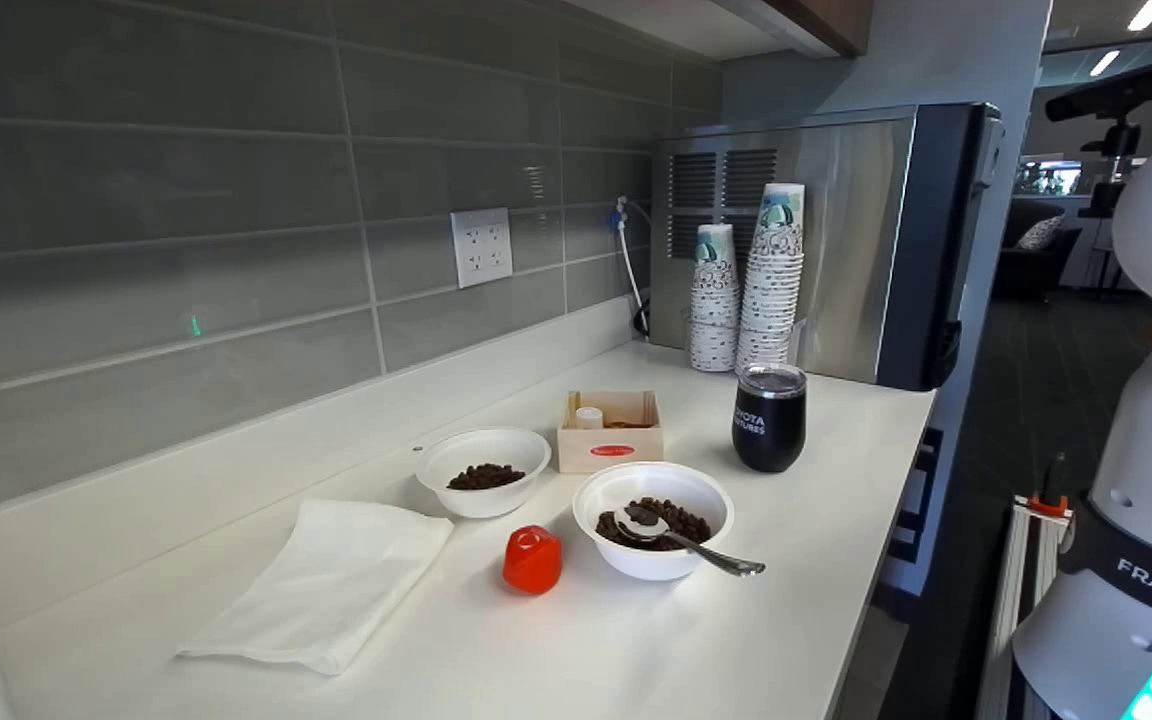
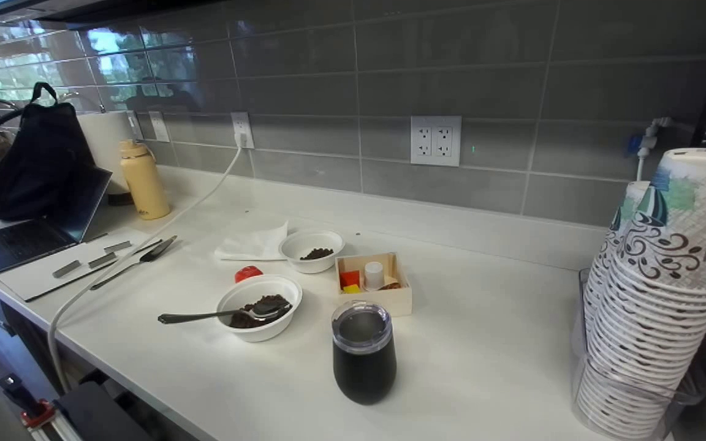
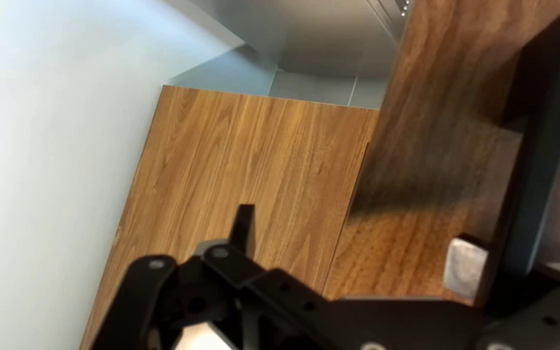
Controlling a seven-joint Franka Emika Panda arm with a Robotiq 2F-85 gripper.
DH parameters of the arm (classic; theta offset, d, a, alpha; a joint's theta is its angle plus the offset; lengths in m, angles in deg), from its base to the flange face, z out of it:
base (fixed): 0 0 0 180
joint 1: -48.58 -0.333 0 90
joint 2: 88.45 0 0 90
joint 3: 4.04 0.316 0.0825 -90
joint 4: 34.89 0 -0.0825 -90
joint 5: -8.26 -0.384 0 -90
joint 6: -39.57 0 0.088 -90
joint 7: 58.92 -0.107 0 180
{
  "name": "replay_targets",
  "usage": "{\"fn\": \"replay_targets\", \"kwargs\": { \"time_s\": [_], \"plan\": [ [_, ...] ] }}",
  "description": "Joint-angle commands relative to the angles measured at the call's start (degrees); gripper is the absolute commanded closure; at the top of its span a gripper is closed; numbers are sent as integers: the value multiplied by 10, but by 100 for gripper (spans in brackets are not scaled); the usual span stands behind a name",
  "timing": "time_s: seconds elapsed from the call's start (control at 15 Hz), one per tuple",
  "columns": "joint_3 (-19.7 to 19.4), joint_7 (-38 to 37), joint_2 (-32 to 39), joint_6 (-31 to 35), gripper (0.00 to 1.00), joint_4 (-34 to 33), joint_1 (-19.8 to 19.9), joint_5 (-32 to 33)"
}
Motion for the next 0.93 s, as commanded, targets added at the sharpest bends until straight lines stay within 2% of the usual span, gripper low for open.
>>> {"fn": "replay_targets", "kwargs": {
  "time_s": [0.0,0.53,0.87],
  "plan": [
    [12,9,-53,-28,0,34,-7,20],
    [34,8,-129,-69,0,91,-14,44],
    [34,3,-140,-61,0,105,-23,62]
  ]
}}
